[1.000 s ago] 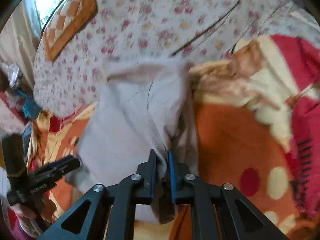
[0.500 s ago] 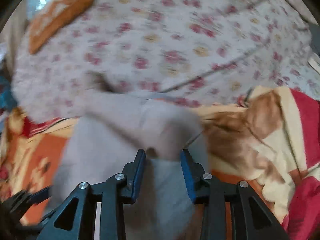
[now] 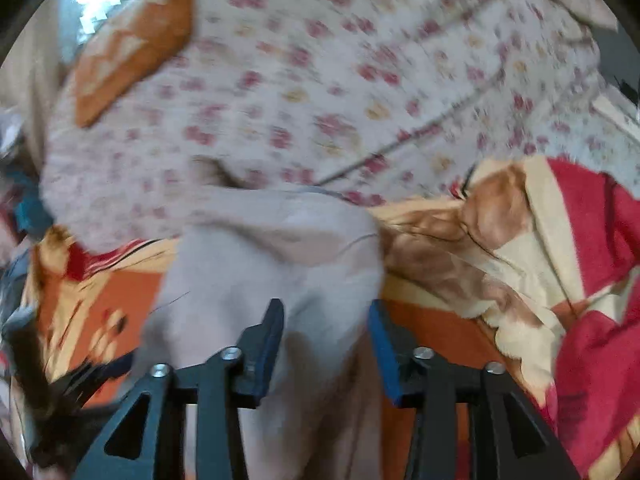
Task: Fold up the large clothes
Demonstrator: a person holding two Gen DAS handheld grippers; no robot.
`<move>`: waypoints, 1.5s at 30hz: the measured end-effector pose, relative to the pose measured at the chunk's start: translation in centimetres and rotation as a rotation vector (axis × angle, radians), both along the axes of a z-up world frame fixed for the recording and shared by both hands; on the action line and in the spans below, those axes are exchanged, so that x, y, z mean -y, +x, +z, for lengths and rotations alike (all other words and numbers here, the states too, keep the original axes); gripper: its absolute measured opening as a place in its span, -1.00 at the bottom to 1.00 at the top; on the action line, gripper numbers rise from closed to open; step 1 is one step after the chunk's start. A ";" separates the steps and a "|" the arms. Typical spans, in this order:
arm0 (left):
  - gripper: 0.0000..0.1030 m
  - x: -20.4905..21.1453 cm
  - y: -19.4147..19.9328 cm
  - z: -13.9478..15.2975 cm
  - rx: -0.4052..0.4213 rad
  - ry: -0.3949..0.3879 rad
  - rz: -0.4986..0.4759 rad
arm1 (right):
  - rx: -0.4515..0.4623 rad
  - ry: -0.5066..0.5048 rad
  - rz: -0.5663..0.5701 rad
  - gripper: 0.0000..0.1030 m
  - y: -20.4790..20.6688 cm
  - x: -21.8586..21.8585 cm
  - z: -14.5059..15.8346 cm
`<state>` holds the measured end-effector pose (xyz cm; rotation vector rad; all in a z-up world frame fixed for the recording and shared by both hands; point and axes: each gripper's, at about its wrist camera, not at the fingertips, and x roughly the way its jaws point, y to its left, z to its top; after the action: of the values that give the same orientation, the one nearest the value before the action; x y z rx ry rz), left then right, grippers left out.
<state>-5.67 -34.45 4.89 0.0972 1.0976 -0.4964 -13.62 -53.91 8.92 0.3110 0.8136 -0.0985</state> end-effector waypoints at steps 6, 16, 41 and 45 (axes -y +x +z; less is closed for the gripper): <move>0.26 0.0 -0.4 0.0 0.011 0.014 -0.008 | -0.083 -0.098 0.070 -0.09 -1.8 -2.8 -3.0; 0.30 -0.1 -0.7 -0.2 0.019 0.026 -0.014 | -0.129 -0.066 0.026 -0.09 -2.4 -1.7 -4.6; 0.44 -3.1 3.8 0.0 -0.189 -0.211 0.012 | -0.035 0.168 0.002 0.70 -3.0 3.0 -5.1; 0.48 -2.8 5.6 -1.2 -0.263 -0.267 -0.002 | -0.020 0.218 0.045 0.70 -0.9 2.9 -5.5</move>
<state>-0.05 -31.62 3.69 -0.2067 1.2770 -0.6661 -14.54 -56.82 3.41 0.4973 0.8526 0.0294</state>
